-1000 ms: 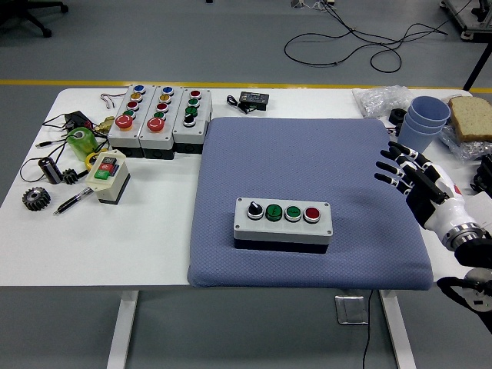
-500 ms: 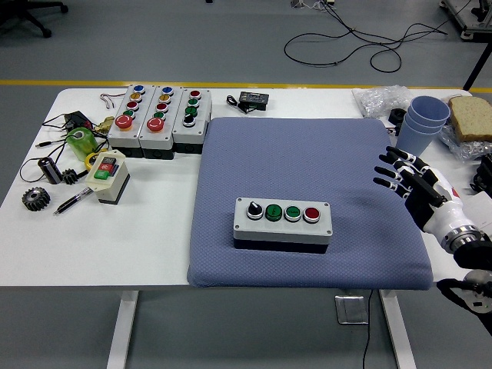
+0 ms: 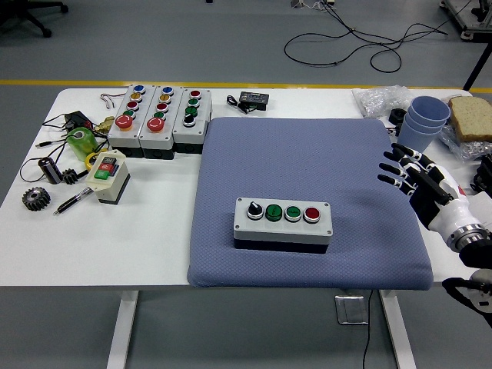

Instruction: Pick up the button,place it on the desk,press the button,press the button

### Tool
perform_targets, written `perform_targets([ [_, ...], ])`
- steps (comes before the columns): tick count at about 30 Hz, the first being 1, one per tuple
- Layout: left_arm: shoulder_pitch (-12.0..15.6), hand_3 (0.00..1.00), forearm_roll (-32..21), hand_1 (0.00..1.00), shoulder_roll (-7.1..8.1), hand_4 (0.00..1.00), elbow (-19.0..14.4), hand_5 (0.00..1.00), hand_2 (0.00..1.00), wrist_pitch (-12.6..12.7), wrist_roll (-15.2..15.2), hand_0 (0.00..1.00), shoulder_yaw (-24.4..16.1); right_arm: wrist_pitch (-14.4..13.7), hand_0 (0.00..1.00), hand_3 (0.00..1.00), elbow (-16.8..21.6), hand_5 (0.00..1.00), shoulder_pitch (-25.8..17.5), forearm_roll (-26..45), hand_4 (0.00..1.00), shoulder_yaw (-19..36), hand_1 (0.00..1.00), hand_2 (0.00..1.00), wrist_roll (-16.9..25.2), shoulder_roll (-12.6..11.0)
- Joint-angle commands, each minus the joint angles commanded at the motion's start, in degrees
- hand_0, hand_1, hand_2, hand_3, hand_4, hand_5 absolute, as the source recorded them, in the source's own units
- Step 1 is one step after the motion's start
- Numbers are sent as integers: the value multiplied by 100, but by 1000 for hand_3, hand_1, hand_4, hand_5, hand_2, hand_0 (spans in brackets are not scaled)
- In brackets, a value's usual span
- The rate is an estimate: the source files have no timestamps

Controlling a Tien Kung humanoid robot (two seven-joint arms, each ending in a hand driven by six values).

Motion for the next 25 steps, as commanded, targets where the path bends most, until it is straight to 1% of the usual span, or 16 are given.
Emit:
perform_targets([
  [15,7,540,27,634,0,341,0,670,673,-10,-21,595,4,-46,634,637,11,312,-67,93,717,154,586,643,13,20],
  [25,-20,541,-78,634,0,342,0,670,673,-1,-36,595,66,-55,626,636,1,313,-84,106,717,228,578,635,12,85],
])
